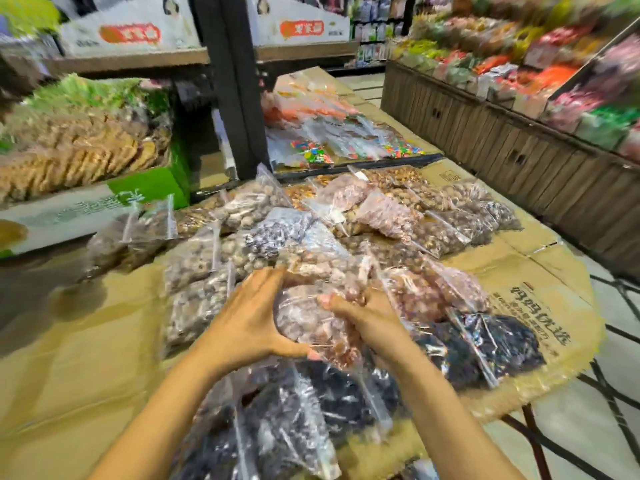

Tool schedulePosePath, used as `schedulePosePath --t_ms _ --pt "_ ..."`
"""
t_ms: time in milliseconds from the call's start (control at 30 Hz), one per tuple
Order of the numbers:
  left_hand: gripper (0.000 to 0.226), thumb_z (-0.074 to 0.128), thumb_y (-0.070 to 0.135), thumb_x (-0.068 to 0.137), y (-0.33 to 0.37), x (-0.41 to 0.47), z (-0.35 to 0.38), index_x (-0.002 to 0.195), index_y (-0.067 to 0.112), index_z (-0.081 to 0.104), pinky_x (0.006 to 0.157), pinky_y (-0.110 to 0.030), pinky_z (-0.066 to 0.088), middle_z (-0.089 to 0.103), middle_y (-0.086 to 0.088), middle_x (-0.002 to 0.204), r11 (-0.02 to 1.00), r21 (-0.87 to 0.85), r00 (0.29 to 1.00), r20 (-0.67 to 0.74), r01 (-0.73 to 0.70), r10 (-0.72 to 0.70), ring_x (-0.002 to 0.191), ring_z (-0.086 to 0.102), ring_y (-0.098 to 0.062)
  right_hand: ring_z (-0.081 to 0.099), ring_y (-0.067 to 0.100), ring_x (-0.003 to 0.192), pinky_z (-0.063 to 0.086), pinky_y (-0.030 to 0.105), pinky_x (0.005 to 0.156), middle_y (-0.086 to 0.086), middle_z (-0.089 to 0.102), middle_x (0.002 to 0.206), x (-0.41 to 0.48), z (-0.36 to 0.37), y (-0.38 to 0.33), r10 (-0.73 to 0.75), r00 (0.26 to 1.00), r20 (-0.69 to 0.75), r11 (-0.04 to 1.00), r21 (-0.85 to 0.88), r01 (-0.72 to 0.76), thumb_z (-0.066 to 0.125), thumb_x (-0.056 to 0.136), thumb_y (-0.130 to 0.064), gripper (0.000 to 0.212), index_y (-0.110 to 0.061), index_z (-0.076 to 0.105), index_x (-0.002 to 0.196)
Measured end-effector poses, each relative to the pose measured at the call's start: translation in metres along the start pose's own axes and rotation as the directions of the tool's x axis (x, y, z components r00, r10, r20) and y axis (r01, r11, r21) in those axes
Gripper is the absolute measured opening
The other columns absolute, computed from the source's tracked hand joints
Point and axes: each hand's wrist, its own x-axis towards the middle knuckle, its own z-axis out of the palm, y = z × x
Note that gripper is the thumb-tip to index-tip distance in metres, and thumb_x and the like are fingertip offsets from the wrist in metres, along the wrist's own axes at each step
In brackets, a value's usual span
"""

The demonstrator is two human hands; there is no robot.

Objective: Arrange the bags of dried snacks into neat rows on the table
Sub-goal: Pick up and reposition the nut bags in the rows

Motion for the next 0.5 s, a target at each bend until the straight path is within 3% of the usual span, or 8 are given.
schedulePosePath --t_ms 33,100,167,200,267,333,433,500 --pt "0.106 0.073 0.075 0.048 -0.010 -0.012 -0.001 0.136 0.035 0.031 0.107 -0.033 0.033 0.032 0.017 0.132 0.999 -0.021 0.999 -0.023 0.038 -0.038 0.123 0.029 0.000 0.066 0.000 0.056 0.046 0.012 0.051 -0.009 0.068 0.056 0.001 0.012 0.012 -0.004 0.999 -0.041 0.999 0.051 0.006 0.073 0.077 -0.006 0.017 -0.014 0.061 0.084" --pt "0.110 0.078 0.063 0.055 -0.023 -0.037 0.000 0.143 0.036 0.019 0.114 -0.040 0.023 0.022 0.013 0.147 0.955 -0.236 0.958 -0.179 0.181 -0.226 0.133 0.022 -0.005 0.071 0.013 0.086 0.051 0.022 0.071 0.000 0.075 0.090 0.002 0.033 0.030 0.032 0.991 -0.133 0.989 0.145 -0.012 0.085 0.064 -0.022 0.051 -0.017 0.060 0.108" --pt "0.104 0.076 0.052 0.063 -0.032 -0.059 0.001 0.145 0.030 0.017 0.113 -0.042 0.027 0.028 0.001 0.152 0.798 -0.546 0.791 -0.357 0.256 -0.498 0.136 0.032 -0.015 0.070 0.013 0.086 0.054 0.025 0.070 0.003 0.074 0.094 -0.001 0.051 0.036 0.100 0.980 -0.175 0.953 0.300 -0.043 0.087 0.061 -0.026 0.080 -0.009 0.049 0.130" --pt "0.101 0.073 0.055 0.064 -0.034 -0.069 0.001 0.145 0.026 0.019 0.111 -0.040 0.030 0.035 -0.002 0.149 0.705 -0.657 0.700 -0.370 0.268 -0.611 0.132 0.039 -0.018 0.070 0.012 0.077 0.055 0.024 0.064 0.003 0.075 0.086 -0.003 0.058 0.040 0.130 0.974 -0.185 0.921 0.387 -0.049 0.084 0.064 -0.022 0.081 -0.005 0.045 0.133" --pt "0.106 0.065 0.073 0.058 -0.038 -0.084 0.004 0.142 0.019 0.030 0.109 -0.037 0.033 0.046 0.000 0.141 0.531 -0.806 0.652 -0.259 0.260 -0.712 0.126 0.047 -0.019 0.068 0.015 0.073 0.055 0.024 0.057 0.004 0.072 0.080 -0.009 0.074 0.044 0.149 0.977 -0.152 0.861 0.506 -0.052 0.082 0.062 -0.019 0.084 -0.001 0.042 0.134" --pt "0.117 0.061 0.086 0.046 -0.034 -0.092 0.012 0.137 0.015 0.043 0.108 -0.042 0.037 0.054 -0.004 0.136 0.353 -0.894 0.700 -0.064 0.277 -0.712 0.122 0.053 -0.024 0.065 0.022 0.088 0.055 0.032 0.073 0.009 0.069 0.093 -0.016 0.085 0.049 0.121 0.987 -0.101 0.867 0.494 -0.056 0.090 0.047 -0.023 0.097 0.000 0.044 0.129" --pt "0.093 0.074 0.069 0.056 -0.030 -0.093 0.015 0.131 0.018 0.052 0.098 -0.048 0.047 0.064 -0.009 0.125 0.079 -0.983 0.726 0.069 0.167 -0.684 0.111 0.064 -0.026 0.066 0.024 0.078 0.055 0.036 0.075 0.009 0.070 0.081 -0.030 0.092 0.046 -0.041 0.999 -0.021 0.988 0.151 0.043 0.088 0.058 -0.016 0.044 -0.005 0.060 0.090" --pt "0.078 0.080 0.057 0.059 -0.035 -0.095 0.011 0.122 0.017 0.059 0.092 -0.048 0.051 0.072 -0.007 0.110 0.085 -0.992 0.721 0.008 0.092 -0.693 0.099 0.069 -0.027 0.067 0.017 0.069 0.054 0.025 0.067 0.001 0.070 0.070 -0.035 0.089 0.042 -0.115 0.993 0.031 0.991 -0.070 0.117 0.082 0.066 -0.016 0.023 -0.009 0.064 0.078"
